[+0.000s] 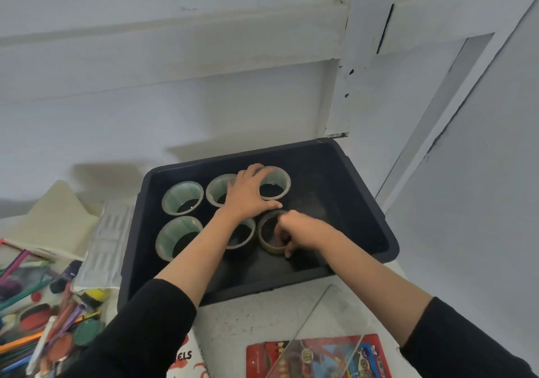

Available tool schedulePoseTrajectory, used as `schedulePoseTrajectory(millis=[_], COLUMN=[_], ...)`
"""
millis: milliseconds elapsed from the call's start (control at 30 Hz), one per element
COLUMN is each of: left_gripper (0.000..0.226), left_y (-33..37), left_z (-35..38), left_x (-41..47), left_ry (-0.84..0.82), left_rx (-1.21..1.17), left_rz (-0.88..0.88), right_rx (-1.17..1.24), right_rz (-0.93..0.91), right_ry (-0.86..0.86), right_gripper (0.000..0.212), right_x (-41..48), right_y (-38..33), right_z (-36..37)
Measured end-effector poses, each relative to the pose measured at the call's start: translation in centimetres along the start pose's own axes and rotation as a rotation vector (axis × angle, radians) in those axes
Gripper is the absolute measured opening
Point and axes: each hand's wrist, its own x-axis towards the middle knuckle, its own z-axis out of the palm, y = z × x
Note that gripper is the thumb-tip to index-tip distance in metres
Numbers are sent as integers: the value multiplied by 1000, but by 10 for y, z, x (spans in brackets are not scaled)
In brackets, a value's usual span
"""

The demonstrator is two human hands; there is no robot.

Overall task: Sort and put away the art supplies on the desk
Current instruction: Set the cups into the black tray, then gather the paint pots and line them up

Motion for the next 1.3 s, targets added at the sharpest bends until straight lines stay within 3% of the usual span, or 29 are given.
schedulePoseTrajectory(millis=[100, 233, 433, 600, 733, 933, 1100, 1300], left_gripper=[82, 75, 62, 49, 38, 29, 21, 21], left_y=[3, 0, 6, 11, -1, -34, -88, -181], left_z=[5, 0, -20, -46, -69, -110, -149, -181], left_x=[-4, -9, -21, -42, -73, -134, -208, -318], left_ry=[95, -4, -13, 51, 185, 436, 601, 689], left_rx=[-84, 4, -158, -206, -297, -390, -363, -315], left_rz=[-87, -71, -60, -37, -56, -143, -198, -318], right_rx=[-19, -30, -173, 49, 32, 105, 78, 126], right_rz=[40, 34, -25, -17, -46, -224, -357, -428], right_ry=[31, 55, 145, 332, 416, 580, 511, 467], right_gripper=[33, 36, 29, 36, 28, 20, 25, 24], right_x=[3, 2, -6, -11, -17, -11, 6, 40], right_y=[3, 4, 4, -4, -19, -115, -216, -327], right_z=[1, 0, -3, -6, -14, -19, 17, 80])
